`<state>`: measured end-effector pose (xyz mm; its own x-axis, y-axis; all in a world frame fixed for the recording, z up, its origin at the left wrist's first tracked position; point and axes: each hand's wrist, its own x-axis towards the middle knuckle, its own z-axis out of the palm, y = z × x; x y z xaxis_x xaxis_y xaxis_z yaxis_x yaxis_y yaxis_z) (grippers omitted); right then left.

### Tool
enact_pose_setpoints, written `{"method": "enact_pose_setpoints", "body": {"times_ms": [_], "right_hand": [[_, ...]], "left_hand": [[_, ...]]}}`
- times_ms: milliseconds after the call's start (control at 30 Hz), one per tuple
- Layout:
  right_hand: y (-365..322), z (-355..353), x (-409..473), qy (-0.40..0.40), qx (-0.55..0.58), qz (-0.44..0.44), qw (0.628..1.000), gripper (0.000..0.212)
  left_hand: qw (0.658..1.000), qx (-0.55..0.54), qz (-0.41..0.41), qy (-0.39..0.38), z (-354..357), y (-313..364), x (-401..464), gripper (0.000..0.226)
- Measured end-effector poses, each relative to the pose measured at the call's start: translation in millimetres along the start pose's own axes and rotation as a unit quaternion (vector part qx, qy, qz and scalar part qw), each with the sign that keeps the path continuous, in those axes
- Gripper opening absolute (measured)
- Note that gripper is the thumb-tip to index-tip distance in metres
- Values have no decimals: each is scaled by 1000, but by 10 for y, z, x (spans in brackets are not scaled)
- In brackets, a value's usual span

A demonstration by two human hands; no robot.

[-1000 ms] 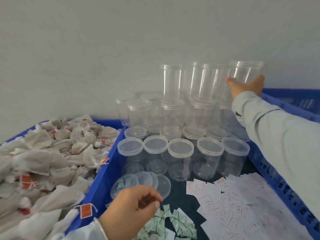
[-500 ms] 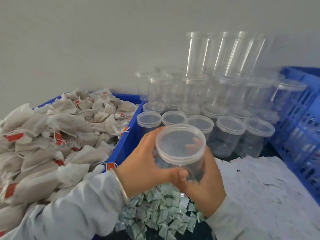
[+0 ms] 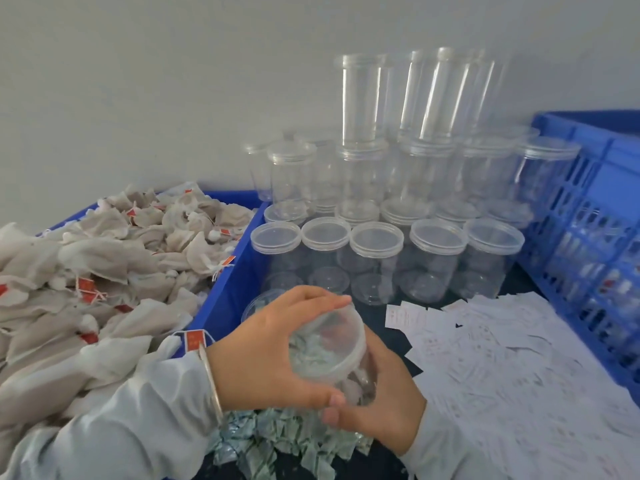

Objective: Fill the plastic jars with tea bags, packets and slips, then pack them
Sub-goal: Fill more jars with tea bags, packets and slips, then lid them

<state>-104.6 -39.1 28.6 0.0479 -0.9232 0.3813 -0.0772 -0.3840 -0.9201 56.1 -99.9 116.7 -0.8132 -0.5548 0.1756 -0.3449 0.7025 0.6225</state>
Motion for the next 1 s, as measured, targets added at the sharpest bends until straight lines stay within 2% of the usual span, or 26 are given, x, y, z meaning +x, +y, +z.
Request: {"method": "enact_pose_setpoints", "body": {"times_ms": [133,200,267,333,400,433,500,567,633,667,733,767,800,867,1000], "right_hand": [[3,15,-19,1,-30,-7,1000,79],[35,44,-24,35,-65,-14,997,84],[76,57,-22,98,-153,-40,983,89],[93,43,-9,175,-276,-96,940,85],[118,-5,10,240,-391,-178,871,73],[138,-35,21,256,-431,-208,840,64],[162,-68,36,254,-474,-233,810,51],[170,-73,43,237,-488,-239,805,49],[173,-67,42,244,-495,-245,797,47],[176,-89,46,268,-496,-239,790,54],[167,-209,71,348,-480,-178,786,84],[158,-291,81,387,-459,-133,789,98],[152,-375,88,417,-435,-95,792,106],[157,-492,96,450,-399,-51,797,109],[183,-395,94,429,-342,-20,836,107]], "left_hand": [[999,-5,-33,-12,-15,-51,1,93],[998,7,-54,16,14,-39,23,95],[995,25,-77,59,82,-5,51,99],[991,46,-88,91,162,22,70,97],[987,67,-109,100,200,46,75,100],[985,72,-124,98,205,50,72,101],[982,75,-155,82,184,30,68,98],[979,57,-185,65,135,6,92,94],[975,-19,-217,46,97,-27,106,95],[966,-95,-237,28,82,-43,104,93],[924,-249,-289,-3,60,-55,69,86],[911,-273,-309,-9,58,-69,48,85],[912,-264,-314,-11,59,-109,43,87],[929,-201,-310,3,66,-167,65,94],[938,-125,-324,13,62,-197,114,104]]}}
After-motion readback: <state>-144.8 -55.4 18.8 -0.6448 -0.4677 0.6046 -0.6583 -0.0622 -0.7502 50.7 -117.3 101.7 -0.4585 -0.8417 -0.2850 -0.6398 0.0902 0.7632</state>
